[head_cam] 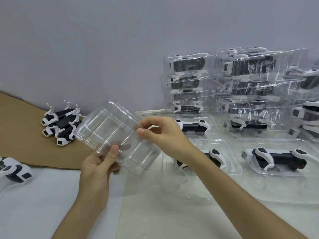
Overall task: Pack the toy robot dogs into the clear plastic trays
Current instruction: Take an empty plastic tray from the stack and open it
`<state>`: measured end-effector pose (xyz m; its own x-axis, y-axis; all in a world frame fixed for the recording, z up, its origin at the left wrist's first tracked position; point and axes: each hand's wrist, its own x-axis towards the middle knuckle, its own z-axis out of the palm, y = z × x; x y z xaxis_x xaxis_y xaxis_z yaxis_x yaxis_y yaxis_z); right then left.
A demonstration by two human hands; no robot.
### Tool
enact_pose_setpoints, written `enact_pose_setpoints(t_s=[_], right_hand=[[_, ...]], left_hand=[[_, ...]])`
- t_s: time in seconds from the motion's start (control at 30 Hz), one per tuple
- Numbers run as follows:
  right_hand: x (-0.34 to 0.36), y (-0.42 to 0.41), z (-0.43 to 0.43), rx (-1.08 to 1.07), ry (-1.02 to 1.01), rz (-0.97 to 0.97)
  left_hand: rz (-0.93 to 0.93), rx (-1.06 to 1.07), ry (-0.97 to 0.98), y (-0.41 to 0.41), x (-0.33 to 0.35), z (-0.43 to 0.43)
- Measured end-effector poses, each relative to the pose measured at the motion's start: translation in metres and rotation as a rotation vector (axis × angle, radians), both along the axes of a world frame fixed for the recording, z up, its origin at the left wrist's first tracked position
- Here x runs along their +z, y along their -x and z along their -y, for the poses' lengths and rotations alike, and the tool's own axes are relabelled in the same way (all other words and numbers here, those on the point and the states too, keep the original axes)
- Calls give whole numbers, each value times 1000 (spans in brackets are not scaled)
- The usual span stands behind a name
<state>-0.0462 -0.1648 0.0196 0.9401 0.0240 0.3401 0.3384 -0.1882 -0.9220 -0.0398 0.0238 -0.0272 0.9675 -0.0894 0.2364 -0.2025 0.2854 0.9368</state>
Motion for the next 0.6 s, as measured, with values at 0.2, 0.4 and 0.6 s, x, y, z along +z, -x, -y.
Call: enact_pose_setpoints(t_s=[0.2,0.4,0.6], right_hand=[[0,1,2,-32,6,-9],[3,4,4,-32,95,-9],[5,6,3,-1,154,1]], left_hand=[[56,-27,-73,0,0,0],[79,18,-149,-2,-2,-4],[84,148,-127,1,-7,2]])
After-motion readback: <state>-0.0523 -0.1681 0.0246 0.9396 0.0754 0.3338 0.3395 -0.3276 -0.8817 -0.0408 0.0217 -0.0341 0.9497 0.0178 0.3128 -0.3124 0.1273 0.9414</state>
